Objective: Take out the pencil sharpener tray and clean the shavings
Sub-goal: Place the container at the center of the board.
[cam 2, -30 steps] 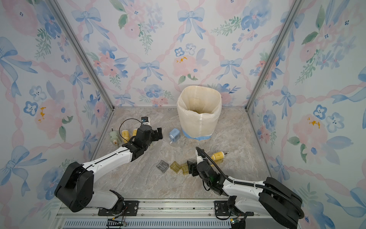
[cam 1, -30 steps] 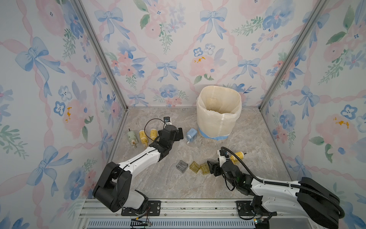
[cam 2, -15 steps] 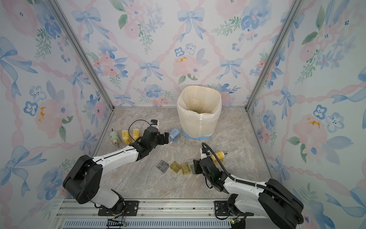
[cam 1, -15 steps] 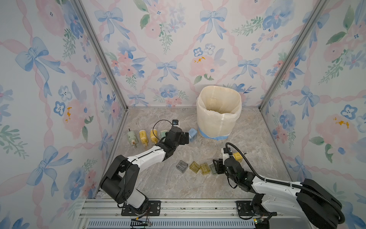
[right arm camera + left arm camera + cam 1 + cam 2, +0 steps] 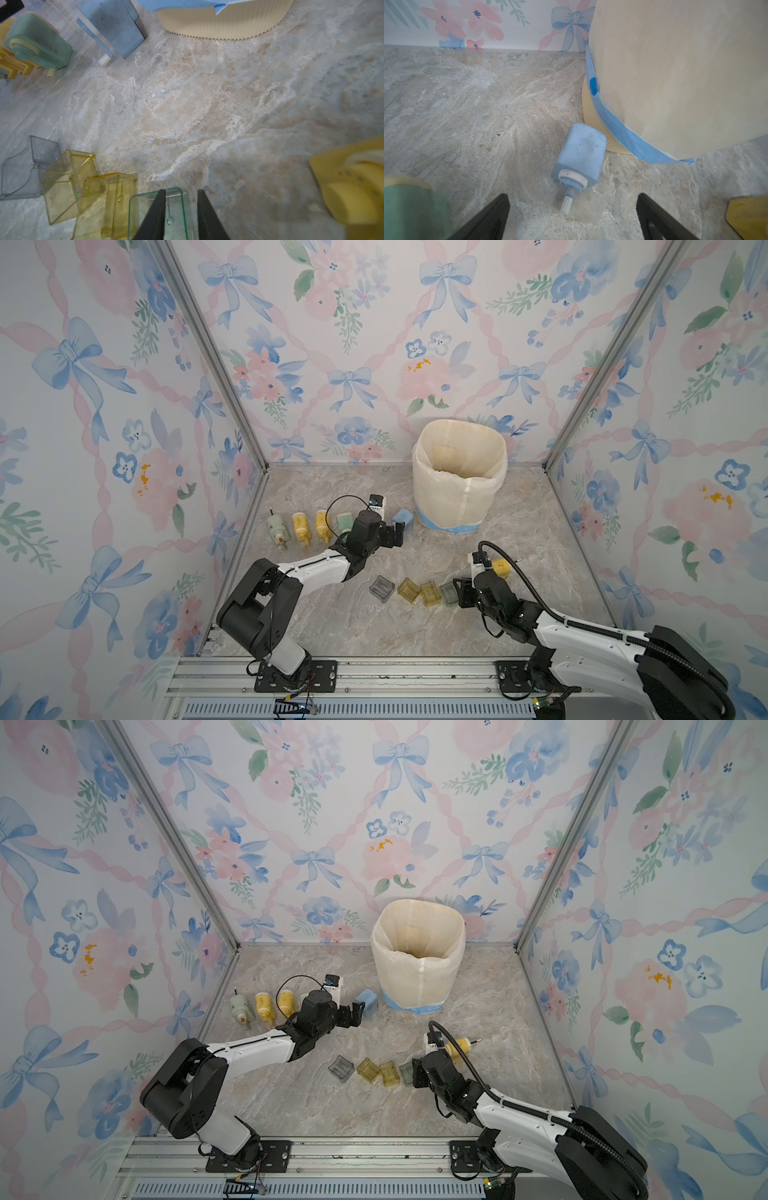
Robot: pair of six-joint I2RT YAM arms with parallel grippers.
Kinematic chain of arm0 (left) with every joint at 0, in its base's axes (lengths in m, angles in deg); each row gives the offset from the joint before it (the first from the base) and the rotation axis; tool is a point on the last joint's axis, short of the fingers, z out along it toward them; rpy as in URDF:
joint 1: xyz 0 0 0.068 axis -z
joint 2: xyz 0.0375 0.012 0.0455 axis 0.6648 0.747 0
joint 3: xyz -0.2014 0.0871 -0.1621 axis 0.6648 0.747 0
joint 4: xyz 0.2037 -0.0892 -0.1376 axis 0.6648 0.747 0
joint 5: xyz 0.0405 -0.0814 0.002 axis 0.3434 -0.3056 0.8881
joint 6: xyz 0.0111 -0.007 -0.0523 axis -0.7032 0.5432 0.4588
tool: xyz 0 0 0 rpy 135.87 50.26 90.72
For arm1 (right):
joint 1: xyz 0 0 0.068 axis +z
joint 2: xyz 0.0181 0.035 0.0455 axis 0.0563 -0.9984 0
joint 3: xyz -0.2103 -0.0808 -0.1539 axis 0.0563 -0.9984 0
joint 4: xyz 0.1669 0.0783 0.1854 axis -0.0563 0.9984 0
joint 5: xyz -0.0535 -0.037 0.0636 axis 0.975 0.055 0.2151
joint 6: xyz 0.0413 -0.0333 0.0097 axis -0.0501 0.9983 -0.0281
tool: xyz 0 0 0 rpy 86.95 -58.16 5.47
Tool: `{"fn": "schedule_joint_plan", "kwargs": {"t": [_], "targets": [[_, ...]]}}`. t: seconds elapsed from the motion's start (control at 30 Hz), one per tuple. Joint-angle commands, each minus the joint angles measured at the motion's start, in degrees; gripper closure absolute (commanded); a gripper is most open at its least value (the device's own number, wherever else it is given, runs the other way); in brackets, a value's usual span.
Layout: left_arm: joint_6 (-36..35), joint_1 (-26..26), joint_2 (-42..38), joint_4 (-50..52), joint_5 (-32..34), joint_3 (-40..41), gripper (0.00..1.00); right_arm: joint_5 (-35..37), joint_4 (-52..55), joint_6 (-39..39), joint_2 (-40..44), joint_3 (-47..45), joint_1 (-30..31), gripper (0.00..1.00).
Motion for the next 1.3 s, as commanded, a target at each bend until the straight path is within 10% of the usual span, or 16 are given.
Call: {"fn": "schedule_joint_plan", "kwargs": {"t": [0.0, 0.5, 1.27], "targets": [[-2.2, 0.2, 1.4, -2.7, -2.2, 0.7, 0.02, -1.0, 3.1, -0.4, 0.4, 0.1, -0.2, 0.77], [-6.4, 0.2, 8.6, -4.1, -2.1, -1.4, 0.02, -0.2, -1.8, -5.4, -4.9, 0.3, 4.1, 0.90], [-9.8, -1.2, 19.7, -8.0, -4.6, -8.4, 0.07, 7.9, 16.1, -3.8, 18.1, 2.5, 1.1, 0.68]]}}
